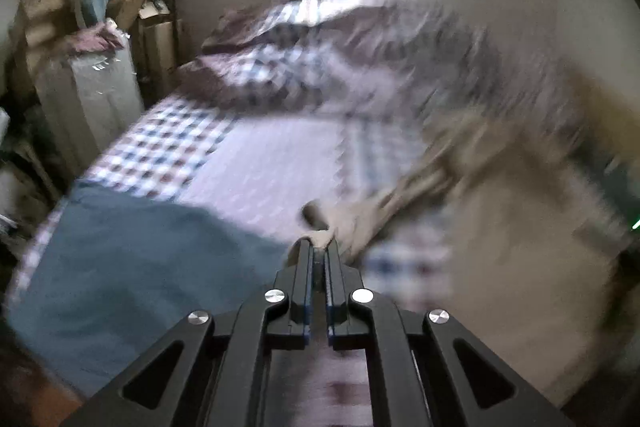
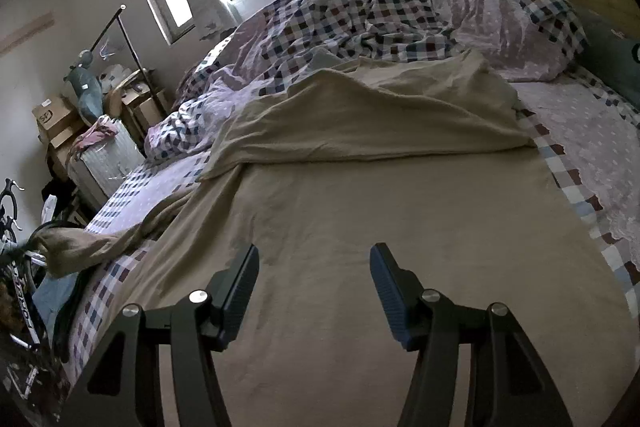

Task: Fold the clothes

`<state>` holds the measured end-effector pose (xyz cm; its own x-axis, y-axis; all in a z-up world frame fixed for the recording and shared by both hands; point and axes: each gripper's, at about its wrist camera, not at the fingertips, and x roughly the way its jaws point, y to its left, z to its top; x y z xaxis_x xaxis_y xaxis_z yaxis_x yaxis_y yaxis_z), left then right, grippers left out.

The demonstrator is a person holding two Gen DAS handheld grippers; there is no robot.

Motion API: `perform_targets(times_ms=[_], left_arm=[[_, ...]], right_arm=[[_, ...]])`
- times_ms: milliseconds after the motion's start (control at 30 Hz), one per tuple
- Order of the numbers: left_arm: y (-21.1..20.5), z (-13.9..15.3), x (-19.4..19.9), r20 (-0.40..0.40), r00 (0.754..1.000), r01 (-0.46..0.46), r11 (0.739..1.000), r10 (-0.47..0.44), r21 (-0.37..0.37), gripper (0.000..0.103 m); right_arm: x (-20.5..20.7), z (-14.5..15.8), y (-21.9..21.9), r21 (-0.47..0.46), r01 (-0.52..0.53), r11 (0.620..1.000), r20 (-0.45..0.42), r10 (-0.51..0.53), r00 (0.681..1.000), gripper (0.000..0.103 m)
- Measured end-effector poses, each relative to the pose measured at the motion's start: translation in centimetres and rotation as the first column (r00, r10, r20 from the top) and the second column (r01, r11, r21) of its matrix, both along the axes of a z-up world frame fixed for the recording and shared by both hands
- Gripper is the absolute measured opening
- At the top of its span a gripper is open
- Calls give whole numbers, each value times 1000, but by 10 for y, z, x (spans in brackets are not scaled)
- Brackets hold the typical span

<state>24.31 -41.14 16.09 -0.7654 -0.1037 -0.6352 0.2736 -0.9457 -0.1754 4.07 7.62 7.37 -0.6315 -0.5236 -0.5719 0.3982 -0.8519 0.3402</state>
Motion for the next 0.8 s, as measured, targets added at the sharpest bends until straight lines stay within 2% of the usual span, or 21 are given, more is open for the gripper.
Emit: perform_targets(times_ms=[67, 133, 233, 300, 367, 467, 500, 533, 567, 600, 633, 733, 800], left_arm=[[-9, 22, 7, -91, 996, 27, 988, -14, 152, 3], [-21, 33, 11, -138, 990, 26, 968, 9, 251, 3], [-51, 17, 18, -97, 990, -64, 936, 103, 346, 3], [-75, -6, 24, -28, 979, -176, 910, 201, 375, 3], [-100, -35, 32, 56, 950, -306, 873, 308, 381, 4], [-132, -73, 52, 152, 877, -478, 793, 456, 379, 6], [-134, -79, 59, 160, 862, -504, 779, 481, 372, 8], [-136, -82, 65, 160, 853, -518, 773, 496, 366, 21], [-134, -83, 69, 152, 855, -516, 778, 497, 358, 31], [-131, -83, 72, 138, 863, -501, 791, 485, 352, 49], [-124, -82, 74, 120, 878, -475, 808, 464, 350, 57], [-101, -79, 59, 101, 928, -372, 886, 358, 277, 59], [-83, -80, 42, 128, 943, -326, 929, 306, 176, 59]], right_arm=[[-1, 0, 1, -2, 5, 1000, 0, -5, 1000, 61], [-1, 0, 3, -3, 8, 1000, 1, -8, 1000, 61], [-2, 0, 4, -5, 10, 1000, 5, -10, 1000, 61], [-2, 0, 4, -6, 8, 1000, 8, -8, 1000, 61], [-2, 0, 4, -3, 4, 1000, 8, -4, 1000, 61], [-2, 0, 4, 0, 2, 1000, 8, -2, 1000, 61], [-2, 0, 4, 2, 2, 1000, 7, -2, 1000, 61], [-2, 0, 5, 3, 2, 1000, 7, -2, 1000, 61], [-2, 0, 5, 4, 3, 1000, 7, -3, 1000, 61], [-3, -1, 5, 3, 4, 1000, 10, -4, 1000, 61], [-4, -1, 5, 1, 5, 1000, 13, -5, 1000, 61], [-4, -3, 2, -1, 4, 1000, 21, -4, 1000, 61], [-3, -3, 1, 2, -1, 1000, 21, 0, 1000, 61]])
